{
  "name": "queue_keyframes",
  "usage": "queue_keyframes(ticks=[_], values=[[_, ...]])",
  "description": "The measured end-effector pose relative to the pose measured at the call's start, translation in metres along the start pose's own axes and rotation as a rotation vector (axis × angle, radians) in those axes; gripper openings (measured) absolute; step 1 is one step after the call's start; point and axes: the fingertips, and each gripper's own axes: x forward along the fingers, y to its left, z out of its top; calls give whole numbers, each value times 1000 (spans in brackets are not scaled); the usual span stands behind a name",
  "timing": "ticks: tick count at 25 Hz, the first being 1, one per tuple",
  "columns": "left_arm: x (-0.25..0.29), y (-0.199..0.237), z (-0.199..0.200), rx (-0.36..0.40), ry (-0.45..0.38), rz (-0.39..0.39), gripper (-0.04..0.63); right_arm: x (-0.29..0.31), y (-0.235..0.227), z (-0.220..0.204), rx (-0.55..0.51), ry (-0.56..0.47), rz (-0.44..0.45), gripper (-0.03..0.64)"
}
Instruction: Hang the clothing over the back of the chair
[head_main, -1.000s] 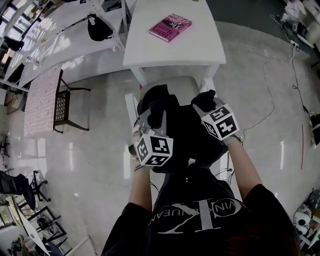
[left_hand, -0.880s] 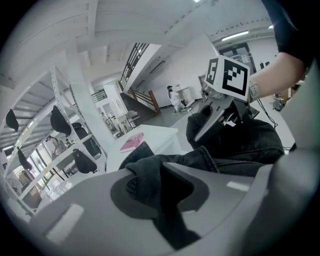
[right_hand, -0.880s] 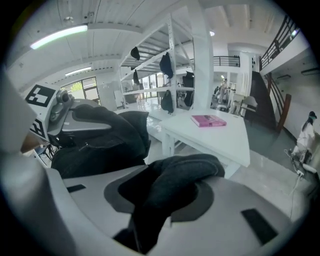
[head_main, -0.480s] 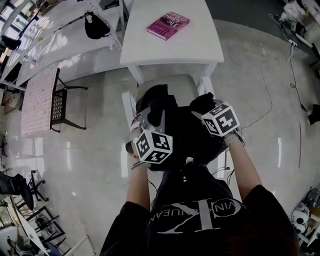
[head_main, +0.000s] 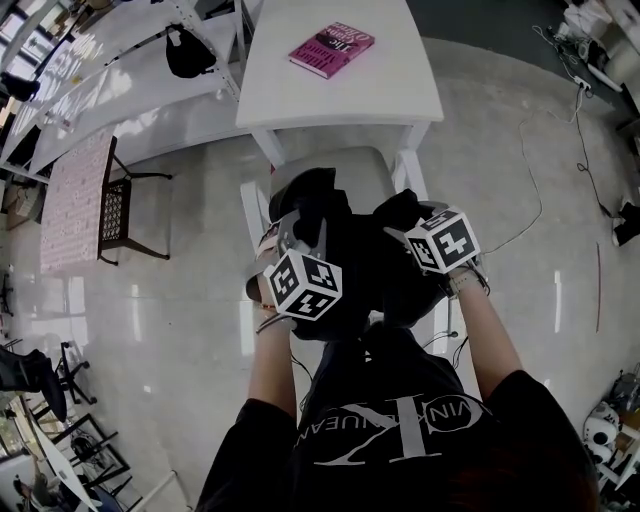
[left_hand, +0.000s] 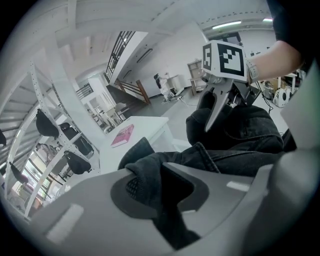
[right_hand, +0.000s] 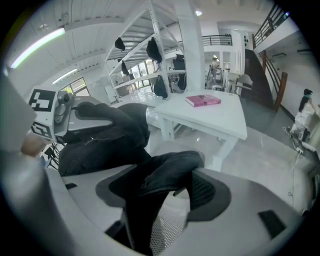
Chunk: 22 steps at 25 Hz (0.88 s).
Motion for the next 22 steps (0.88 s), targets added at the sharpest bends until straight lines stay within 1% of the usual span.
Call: queue_keyframes(ticks=[4,13,19,21,22], values=[[4,-3,-5,-1,30,-26,58,-6,6,1,21,-39,22,275],[7,-8,-12,16,69,-55,61,-22,18,0,66,-101,49,284],[7,-15,-19,14,93,-74,66,-39,19,0,55,-158,15,284],[8,-17,-22,9,106,-85,87,-43,21,0,53,-166,16,284],[7,-17,-23,7,114,-89,128,-44,22,0,53,-166,19,284]])
